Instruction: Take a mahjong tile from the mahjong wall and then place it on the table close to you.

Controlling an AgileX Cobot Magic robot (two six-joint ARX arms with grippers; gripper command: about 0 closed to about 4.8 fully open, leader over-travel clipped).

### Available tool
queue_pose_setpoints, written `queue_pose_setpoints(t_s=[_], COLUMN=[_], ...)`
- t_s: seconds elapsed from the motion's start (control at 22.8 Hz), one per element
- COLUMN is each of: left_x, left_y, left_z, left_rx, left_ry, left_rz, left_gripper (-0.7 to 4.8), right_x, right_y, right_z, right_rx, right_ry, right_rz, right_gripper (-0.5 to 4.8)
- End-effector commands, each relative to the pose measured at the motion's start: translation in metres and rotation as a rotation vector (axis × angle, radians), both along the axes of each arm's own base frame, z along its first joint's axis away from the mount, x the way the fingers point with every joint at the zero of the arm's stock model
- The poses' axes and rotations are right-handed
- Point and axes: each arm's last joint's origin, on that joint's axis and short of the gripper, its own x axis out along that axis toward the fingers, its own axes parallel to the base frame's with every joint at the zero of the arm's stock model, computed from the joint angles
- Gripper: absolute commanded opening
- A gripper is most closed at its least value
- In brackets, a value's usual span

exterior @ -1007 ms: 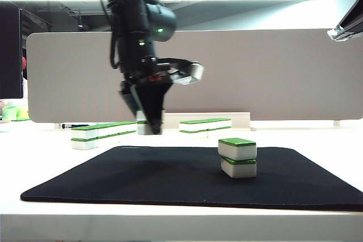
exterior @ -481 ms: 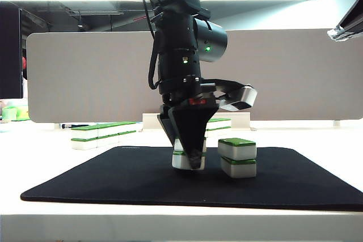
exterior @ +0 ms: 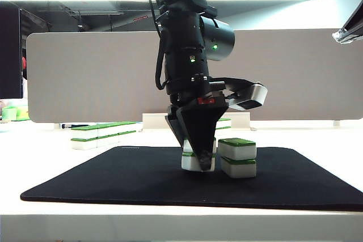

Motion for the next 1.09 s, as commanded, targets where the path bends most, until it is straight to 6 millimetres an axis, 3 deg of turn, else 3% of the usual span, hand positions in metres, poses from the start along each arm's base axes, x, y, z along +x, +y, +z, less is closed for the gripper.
queue_pose_setpoints(t_s=[0.04, 0.44, 0.57, 0.92, 1.01, 1.05, 1.09], left_x=[-0.0008, -0.0015, -0.0017, -0.0040, -0.0055, -0.0058, -0.0058], left_y=[-0.0018, -0.0009, -0.0007, 0.0015, 0.0029, 0.0032, 0.0032], left_z=[0.0012, 0.0009, 0.0009, 0.0009, 0.0011, 0.0013, 0.0015], left_rx=[-0.014, -0.005, -0.002, 0.020, 0.035, 0.037, 0.037], left_ry=[0.004, 0.013, 0.015, 0.039, 0.053, 0.056, 0.056], left_rz=[-0.004, -0.003, -0.003, -0.003, -0.003, -0.003, -0.003], left_gripper=[1.42, 1.58, 2.50, 2.52, 3.12, 3.76, 3.77], right_x=[0.0005, 0.0005, 0.0005, 0.0005, 0.0005, 0.0005, 0.0005], right_y=[0.0004, 0.0003, 0.0004, 0.0003, 0.0003, 0.0003, 0.0003], right_z=[0.0026, 0.0026, 0.0026, 0.0026, 0.0026, 0.0026, 0.0026], right_rx=[0.001, 0.002, 0.001, 0.001, 0.002, 0.001, 0.002], right_ry=[-0.022, -0.022, -0.022, -0.022, -0.022, -0.022, -0.022], right_rz=[0.002, 0.001, 0.002, 0.002, 0.001, 0.002, 0.001], right_gripper=[-0.01, -0.01, -0.01, -0.01, -0.01, -0.01, -0.01])
